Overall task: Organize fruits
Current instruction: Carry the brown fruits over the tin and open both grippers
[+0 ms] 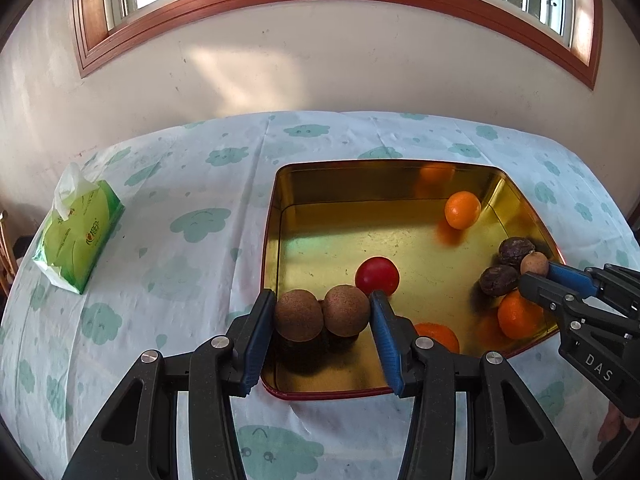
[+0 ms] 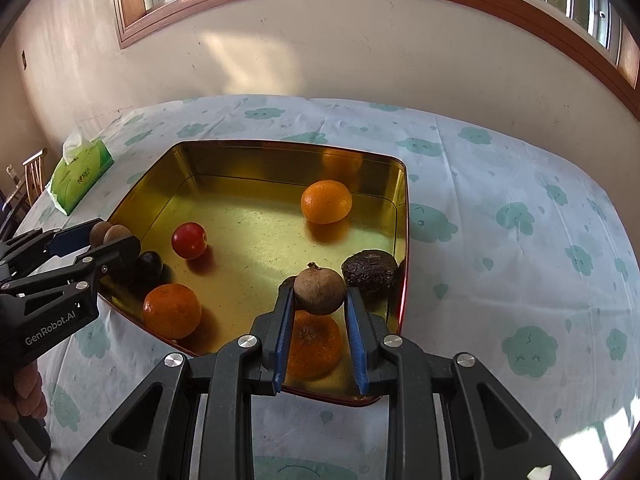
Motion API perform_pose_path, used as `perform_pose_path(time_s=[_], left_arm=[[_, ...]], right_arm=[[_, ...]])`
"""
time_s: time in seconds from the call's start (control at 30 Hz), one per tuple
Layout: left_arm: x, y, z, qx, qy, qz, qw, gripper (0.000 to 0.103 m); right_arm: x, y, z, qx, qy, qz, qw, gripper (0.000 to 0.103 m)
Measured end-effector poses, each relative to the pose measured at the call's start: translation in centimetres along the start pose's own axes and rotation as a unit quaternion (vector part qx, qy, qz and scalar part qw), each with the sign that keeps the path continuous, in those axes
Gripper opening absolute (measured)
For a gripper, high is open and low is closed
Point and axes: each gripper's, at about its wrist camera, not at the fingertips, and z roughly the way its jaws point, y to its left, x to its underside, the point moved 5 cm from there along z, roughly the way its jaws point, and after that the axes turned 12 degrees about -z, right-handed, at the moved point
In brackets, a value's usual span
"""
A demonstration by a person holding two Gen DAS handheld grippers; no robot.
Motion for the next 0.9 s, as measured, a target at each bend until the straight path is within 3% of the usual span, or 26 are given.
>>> perform_pose_path(time_s=[0.73, 0.9], left_arm=[[-0.1, -1.0, 2.2, -0.003, 0.017, -0.005, 0.9998, 0.049], [-0.1, -1.1, 2.1, -0.005, 0.013, -0.008, 0.9999, 0.049]], right_arm=[[-0.7, 0.1, 1.3, 0.006, 0.005, -0.001, 1.0, 0.025], [-0.7, 0.1, 1.4, 0.011, 0.007, 0.0, 1.0, 0.032]])
